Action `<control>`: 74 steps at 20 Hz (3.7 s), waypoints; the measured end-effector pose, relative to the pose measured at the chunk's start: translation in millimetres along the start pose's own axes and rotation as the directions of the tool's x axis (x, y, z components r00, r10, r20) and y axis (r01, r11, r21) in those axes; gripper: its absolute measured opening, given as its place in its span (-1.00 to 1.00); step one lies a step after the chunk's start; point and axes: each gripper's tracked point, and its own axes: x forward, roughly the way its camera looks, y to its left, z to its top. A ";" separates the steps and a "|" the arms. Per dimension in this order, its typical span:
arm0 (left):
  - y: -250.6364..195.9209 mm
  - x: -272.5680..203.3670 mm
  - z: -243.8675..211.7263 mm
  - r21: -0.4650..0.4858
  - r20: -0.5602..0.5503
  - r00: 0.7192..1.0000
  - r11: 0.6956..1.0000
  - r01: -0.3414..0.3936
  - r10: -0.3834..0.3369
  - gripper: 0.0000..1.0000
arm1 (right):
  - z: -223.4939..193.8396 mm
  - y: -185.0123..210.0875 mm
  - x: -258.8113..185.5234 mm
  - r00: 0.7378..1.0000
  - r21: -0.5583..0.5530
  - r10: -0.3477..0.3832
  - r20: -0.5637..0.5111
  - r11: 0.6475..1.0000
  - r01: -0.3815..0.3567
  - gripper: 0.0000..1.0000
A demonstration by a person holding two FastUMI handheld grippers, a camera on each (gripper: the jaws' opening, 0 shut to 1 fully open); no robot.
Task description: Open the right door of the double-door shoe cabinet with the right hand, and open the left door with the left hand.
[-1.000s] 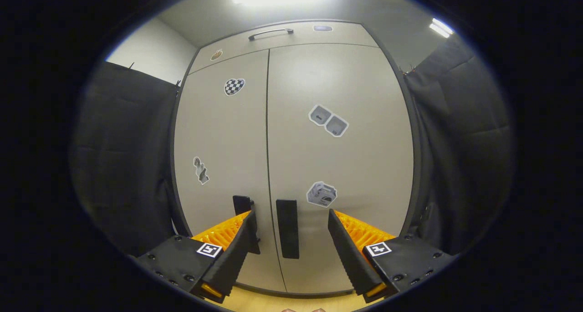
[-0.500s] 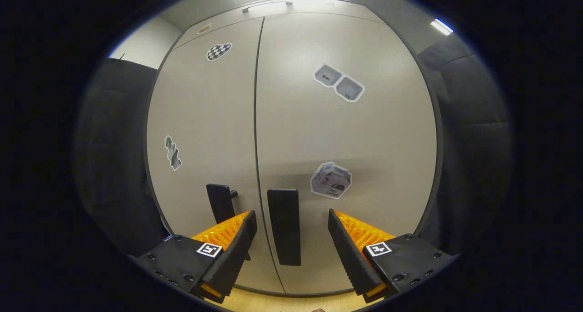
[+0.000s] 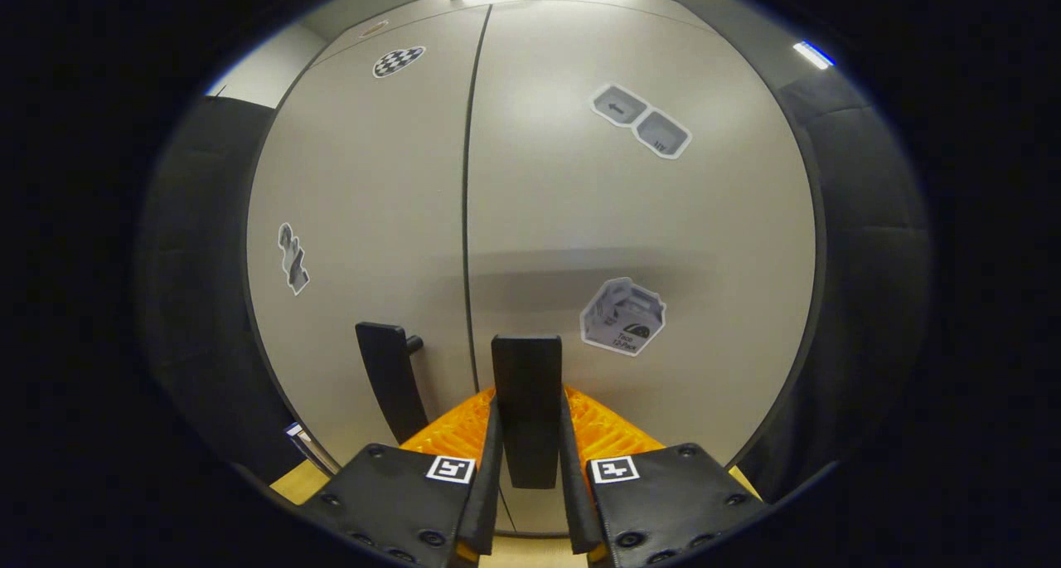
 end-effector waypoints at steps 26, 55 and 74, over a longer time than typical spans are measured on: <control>-36.0 -19.2 -7.5 0.103 0.001 0.998 0.993 0.057 -0.057 0.93 | -7.8 -8.2 -51.9 0.982 0.016 0.188 0.016 0.982 -0.189 -0.90; -101.3 -17.0 -21.4 0.168 -0.045 0.981 0.966 0.195 -0.190 0.94 | -20.7 -64.0 -138.1 0.975 0.039 0.221 0.021 0.974 -0.222 -0.90; -114.4 -11.5 -35.7 0.133 -0.065 0.968 0.959 0.249 -0.242 0.93 | -24.3 -97.8 -153.3 0.990 0.066 0.141 0.028 0.988 -0.143 -0.92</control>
